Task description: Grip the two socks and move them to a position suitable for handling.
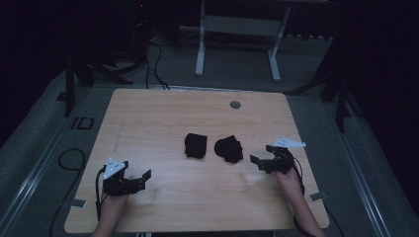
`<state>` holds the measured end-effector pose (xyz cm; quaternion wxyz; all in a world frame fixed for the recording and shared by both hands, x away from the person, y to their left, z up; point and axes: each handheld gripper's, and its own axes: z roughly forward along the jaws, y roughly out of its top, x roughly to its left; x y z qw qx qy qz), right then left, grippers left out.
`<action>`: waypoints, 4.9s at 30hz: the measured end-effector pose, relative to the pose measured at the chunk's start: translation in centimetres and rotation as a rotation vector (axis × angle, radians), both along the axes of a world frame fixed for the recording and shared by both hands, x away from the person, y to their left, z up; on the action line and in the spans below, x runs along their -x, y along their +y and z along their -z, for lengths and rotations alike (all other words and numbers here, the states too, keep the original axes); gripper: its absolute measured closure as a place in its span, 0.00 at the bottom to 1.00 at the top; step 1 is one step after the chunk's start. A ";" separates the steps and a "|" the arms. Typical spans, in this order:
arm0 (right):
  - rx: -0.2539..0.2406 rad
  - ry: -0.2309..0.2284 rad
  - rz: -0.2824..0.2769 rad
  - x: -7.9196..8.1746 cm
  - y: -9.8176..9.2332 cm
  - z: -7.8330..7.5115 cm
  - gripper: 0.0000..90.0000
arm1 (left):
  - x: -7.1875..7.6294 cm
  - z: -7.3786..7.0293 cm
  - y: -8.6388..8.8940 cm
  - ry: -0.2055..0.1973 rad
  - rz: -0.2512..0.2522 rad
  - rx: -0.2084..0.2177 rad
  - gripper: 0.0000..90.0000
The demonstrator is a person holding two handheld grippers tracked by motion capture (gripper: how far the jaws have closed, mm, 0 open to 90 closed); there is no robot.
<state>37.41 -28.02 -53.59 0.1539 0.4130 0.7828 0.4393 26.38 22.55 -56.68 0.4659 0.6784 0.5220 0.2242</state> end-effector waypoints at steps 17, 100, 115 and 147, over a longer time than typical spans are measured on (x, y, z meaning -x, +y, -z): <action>0.091 0.012 -0.084 -4.3 9.5 0.1 0.30 | 0.2 -0.3 -1.2 -0.047 0.025 -0.004 0.03; 0.143 -0.118 -0.183 8.9 9.7 -3.1 0.48 | 1.0 -0.6 -8.1 0.084 0.366 0.028 0.17; 0.232 0.087 -0.171 6.7 8.9 1.8 0.67 | -3.1 0.3 -16.6 0.210 0.610 -0.053 0.42; 0.086 -0.090 -0.057 9.1 4.0 -5.6 0.95 | -2.8 -5.5 -13.2 0.128 0.562 -0.037 0.94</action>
